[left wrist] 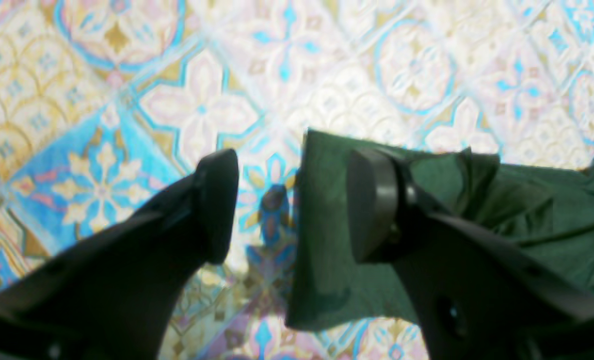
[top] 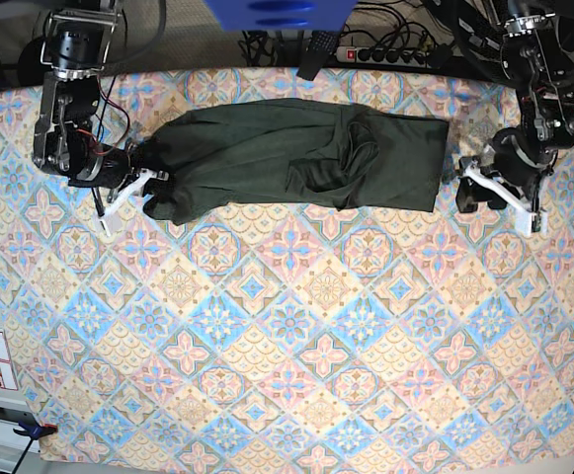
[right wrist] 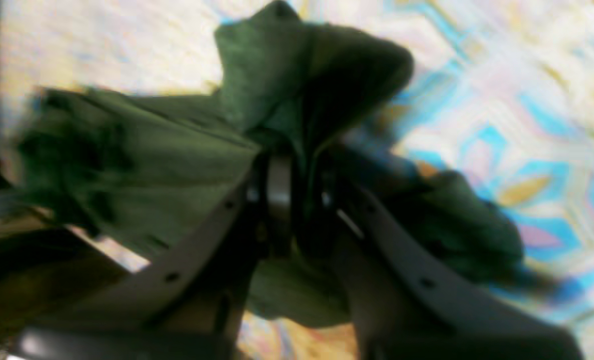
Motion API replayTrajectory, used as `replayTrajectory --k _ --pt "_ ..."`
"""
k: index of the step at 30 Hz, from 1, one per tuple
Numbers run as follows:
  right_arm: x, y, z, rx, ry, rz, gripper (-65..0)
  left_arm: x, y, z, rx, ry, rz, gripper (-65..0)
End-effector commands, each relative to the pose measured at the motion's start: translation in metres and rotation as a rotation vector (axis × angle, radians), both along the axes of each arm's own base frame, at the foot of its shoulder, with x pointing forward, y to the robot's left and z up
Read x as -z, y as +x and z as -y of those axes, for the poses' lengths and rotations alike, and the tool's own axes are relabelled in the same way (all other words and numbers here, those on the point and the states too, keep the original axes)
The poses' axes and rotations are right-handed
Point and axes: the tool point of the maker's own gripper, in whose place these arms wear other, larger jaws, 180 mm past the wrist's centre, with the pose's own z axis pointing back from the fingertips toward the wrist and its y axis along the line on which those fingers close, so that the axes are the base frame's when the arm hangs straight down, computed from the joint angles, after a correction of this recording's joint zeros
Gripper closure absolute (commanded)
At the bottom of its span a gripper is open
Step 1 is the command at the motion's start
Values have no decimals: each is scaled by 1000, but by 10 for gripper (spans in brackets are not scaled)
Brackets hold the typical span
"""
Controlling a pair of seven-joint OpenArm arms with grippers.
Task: Fold the T-shirt properly
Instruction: 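Push both strip ends inward with both grippers, compacting the shirt, then grasp the bundle end nearest the right gripper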
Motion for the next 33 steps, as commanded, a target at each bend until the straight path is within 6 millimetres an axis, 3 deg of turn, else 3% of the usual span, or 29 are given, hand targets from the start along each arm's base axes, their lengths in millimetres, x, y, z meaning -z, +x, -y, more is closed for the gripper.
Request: replayTrajectory --k 1,5,11,18,24,33 --pt "-18 23 14 26 -17 74 -49 -11 6 -3 3 11 43 -346" --pt "-22 31 24 31 -57 79 -49 -14 6 -10 -14 17 51 -346" --pt "-18 26 20 -11 -71 39 -73 -14 6 -10 -16 17 50 -346" --pt "-11 15 15 -31 -75 12 -329 -16 11 -10 -15 17 59 -346" --pt "-17 18 46 -25 -142 20 -480 -16 12 -10 -16 18 61 -346" --pt "-40 41 76 -28 -217 73 -487 -16 12 -10 -16 18 61 -346"
